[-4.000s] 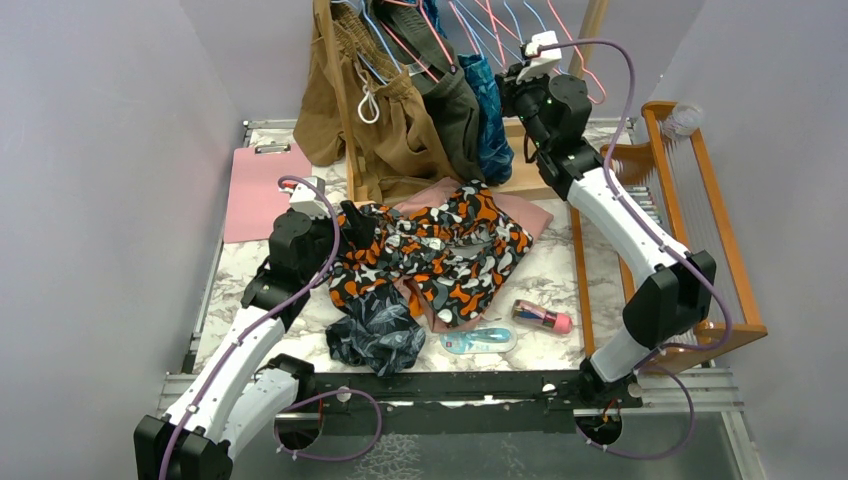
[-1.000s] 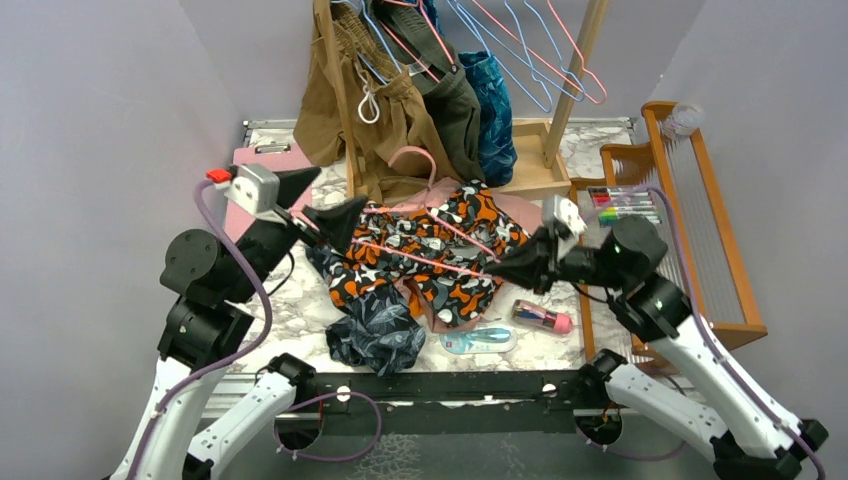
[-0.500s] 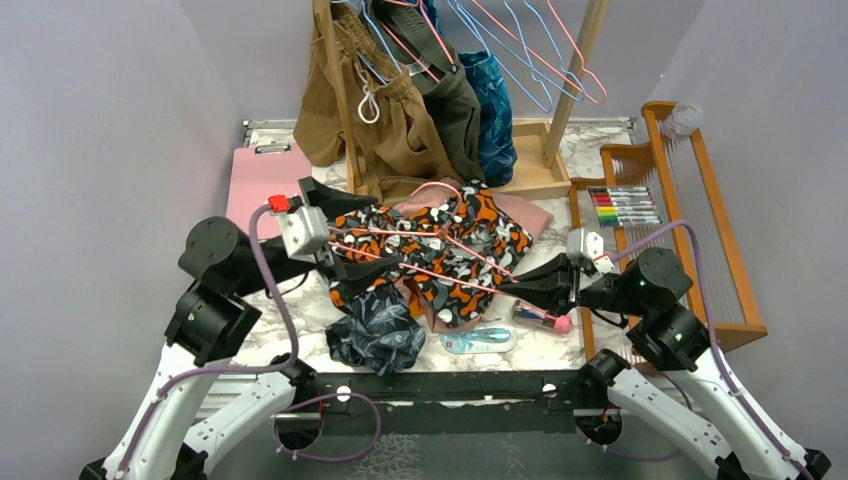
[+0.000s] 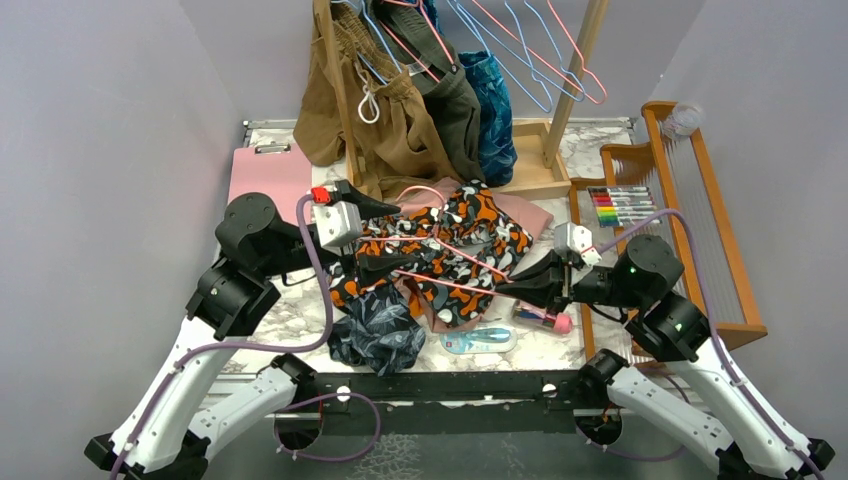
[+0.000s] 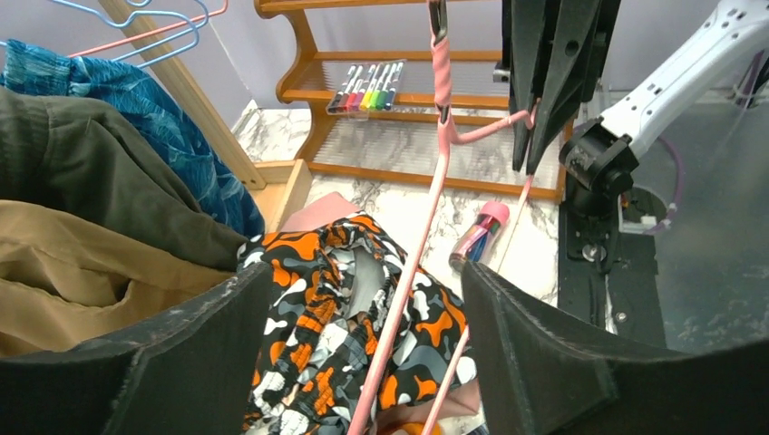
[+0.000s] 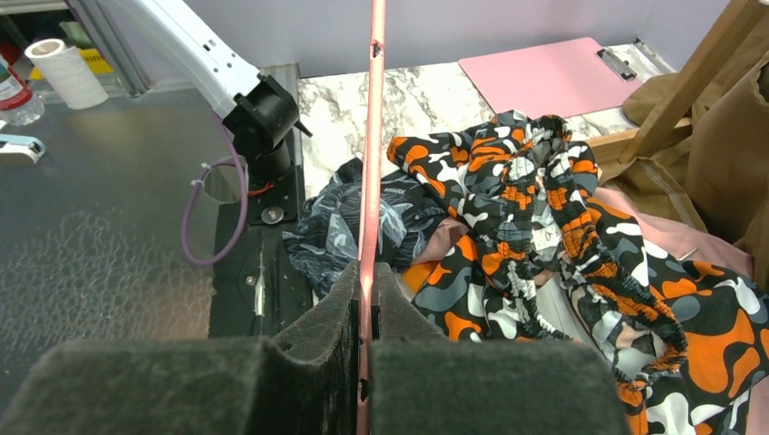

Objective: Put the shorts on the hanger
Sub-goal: Hang the shorts on the hanger.

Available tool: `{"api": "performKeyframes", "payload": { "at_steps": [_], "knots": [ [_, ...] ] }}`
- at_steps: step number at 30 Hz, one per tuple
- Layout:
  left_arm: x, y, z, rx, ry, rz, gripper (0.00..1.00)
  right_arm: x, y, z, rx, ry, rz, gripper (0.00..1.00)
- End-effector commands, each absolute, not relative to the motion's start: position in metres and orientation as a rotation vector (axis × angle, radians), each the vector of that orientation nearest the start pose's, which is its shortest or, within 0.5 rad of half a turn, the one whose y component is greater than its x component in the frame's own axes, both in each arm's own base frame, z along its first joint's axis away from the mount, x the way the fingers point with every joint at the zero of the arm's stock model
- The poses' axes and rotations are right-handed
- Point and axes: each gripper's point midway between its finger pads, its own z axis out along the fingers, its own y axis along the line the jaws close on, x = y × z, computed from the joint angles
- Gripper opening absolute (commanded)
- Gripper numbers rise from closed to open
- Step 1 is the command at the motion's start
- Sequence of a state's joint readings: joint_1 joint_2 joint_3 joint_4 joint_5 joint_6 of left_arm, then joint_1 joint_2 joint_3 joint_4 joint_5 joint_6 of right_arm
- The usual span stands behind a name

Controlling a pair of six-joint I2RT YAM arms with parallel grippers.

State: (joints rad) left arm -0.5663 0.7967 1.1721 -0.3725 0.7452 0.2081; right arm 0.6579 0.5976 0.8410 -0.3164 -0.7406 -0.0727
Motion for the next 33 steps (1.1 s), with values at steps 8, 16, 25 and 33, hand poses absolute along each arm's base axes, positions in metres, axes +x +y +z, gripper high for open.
{"api": "performKeyframes", "payload": {
  "at_steps": [8, 16, 25, 33],
  "knots": [
    [0.147, -0.235, 0.386, 1.189, 1.172, -0.848, 0.61, 0.107, 0.234, 0.324, -1.188, 1.312, 1.021, 0.01],
    [0.156, -0.234, 0.376, 1.156, 1.195, -0.81, 0.37, 0.112, 0.235, 0.318, -1.189, 1.33, 0.995, 0.01],
    [0.162, -0.233, 0.379, 1.114, 1.2, -0.793, 0.0, 0.109, 0.233, 0.318, -1.194, 1.333, 0.996, 0.01],
    [0.172, -0.236, 0.376, 1.059, 1.226, -0.8, 0.0, 0.104, 0.233, 0.324, -1.195, 1.356, 1.031, 0.24]
  ]
}}
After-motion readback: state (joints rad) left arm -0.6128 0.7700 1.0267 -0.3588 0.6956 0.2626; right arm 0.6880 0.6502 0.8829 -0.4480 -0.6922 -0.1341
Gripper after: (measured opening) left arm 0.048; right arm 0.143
